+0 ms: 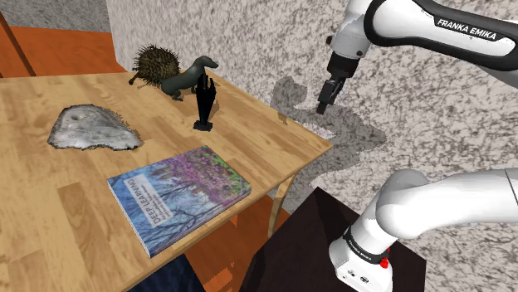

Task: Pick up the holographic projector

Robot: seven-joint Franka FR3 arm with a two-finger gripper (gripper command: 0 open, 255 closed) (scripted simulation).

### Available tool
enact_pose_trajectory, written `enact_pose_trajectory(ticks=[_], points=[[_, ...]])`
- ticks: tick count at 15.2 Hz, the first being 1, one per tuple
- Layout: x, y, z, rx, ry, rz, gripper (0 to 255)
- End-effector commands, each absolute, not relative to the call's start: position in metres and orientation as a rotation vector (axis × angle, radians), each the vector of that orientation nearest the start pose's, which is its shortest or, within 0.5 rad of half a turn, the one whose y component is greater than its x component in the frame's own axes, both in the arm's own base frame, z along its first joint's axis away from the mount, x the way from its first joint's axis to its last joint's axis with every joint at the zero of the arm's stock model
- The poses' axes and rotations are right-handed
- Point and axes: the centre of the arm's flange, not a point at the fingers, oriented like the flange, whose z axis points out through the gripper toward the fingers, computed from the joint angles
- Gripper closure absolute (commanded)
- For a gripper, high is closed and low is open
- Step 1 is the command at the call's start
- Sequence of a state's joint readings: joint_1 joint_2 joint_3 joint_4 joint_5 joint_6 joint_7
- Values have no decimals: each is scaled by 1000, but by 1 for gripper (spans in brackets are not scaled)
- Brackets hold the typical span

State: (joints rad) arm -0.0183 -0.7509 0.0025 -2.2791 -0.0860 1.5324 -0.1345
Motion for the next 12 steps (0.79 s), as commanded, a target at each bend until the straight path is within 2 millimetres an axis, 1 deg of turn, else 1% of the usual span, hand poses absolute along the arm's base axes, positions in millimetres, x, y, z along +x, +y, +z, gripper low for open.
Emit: enact_pose_trajectory(ticks=[1,12], points=[[313,-14,613,-3224,-185,4,0],[432,54,608,-3195,-74,-63,0]])
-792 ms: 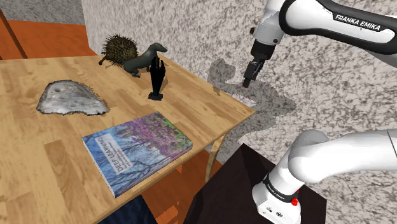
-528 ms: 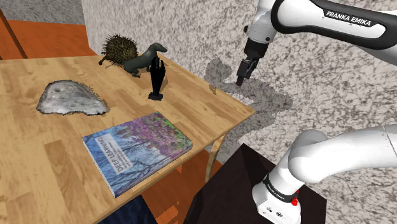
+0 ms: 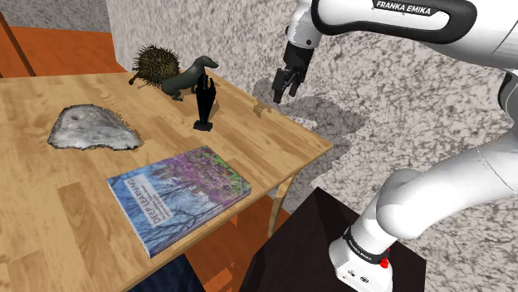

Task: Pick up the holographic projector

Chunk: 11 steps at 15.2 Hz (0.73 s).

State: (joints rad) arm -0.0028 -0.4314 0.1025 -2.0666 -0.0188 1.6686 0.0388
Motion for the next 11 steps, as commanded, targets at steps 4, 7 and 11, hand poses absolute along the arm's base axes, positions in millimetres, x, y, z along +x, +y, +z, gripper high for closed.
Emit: enact_pose_trajectory(ticks=[4,7,11], points=[[477,77,608,-3184,-34,-87,0],[510,93,608,-3175,-5,-105,0],[556,114,610,-3162,35,-129,0]])
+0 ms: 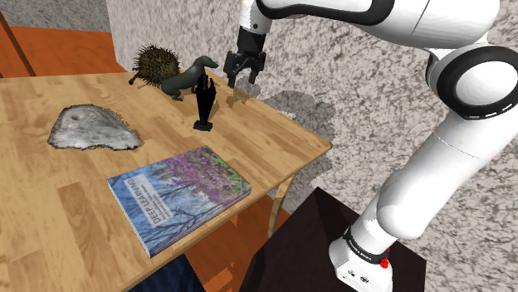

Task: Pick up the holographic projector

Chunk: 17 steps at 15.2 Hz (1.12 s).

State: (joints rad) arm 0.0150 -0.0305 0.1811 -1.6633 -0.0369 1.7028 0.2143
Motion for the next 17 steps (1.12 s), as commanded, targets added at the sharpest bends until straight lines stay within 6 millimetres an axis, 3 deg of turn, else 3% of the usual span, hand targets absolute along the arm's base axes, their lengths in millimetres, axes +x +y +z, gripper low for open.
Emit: enact_pose_trajectory(ticks=[1,7,15,17], points=[[567,120,610,-3158,44,-134,0],[636,148,615,-3138,103,-169,0],[640,150,575,-3136,106,-171,0],[640,150,575,-3136,106,-171,0]])
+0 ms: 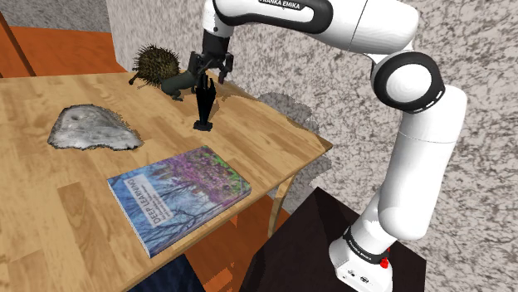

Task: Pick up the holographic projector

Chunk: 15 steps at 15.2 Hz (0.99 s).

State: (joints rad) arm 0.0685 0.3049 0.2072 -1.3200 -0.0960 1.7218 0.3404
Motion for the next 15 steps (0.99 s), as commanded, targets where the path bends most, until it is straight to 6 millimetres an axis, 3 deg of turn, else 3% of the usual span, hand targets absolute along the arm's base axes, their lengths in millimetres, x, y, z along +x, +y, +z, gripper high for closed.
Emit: enact_pose_trajectory(ticks=[1,10,15], points=[[641,150,575,-3136,106,-171,255],[640,150,575,-3136,106,-171,255],[640,150,602,-3136,106,-171,255]])
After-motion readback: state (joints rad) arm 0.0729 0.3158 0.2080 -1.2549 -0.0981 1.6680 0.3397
